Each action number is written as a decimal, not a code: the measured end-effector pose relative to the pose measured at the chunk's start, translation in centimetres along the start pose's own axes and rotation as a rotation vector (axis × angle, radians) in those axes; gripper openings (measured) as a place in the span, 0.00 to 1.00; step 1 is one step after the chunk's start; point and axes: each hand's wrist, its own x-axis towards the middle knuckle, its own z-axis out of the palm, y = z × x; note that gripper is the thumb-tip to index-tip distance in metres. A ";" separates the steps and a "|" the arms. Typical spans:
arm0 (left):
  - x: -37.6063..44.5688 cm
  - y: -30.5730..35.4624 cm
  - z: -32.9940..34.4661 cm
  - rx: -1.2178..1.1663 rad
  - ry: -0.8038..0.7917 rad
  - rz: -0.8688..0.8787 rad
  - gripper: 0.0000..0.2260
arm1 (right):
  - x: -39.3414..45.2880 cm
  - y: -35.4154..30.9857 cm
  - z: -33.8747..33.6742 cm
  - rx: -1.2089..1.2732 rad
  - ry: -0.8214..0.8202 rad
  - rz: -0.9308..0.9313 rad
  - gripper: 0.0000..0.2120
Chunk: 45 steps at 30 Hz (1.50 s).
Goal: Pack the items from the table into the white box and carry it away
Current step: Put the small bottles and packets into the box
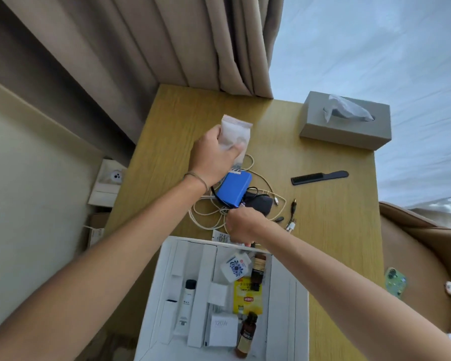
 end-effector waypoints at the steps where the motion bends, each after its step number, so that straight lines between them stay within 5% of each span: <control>1: -0.5 -0.3 -0.7 -0.007 0.010 -0.004 0.11 | 0.2 -0.4 0.2 -0.041 0.007 0.008 0.08; 8: -4.0 -2.5 -4.0 -0.070 0.052 -0.047 0.11 | 2.3 -1.2 1.1 -0.160 0.002 0.048 0.02; 20: -8.9 -5.0 -8.8 -0.132 0.096 -0.099 0.11 | 1.4 -2.1 0.9 -0.092 -0.144 0.108 0.09; 29: -12.7 -6.7 -11.9 -0.192 0.131 -0.122 0.10 | -5.1 -3.9 -3.1 0.190 0.206 -0.035 0.08; 35: -14.9 -7.8 -13.5 -0.244 0.211 -0.188 0.12 | -11.1 -5.8 -3.7 0.438 0.279 -0.229 0.10; 45: -18.6 -10.1 -14.8 -0.291 0.247 -0.262 0.11 | -12.1 -11.4 2.1 0.106 -0.070 -0.251 0.05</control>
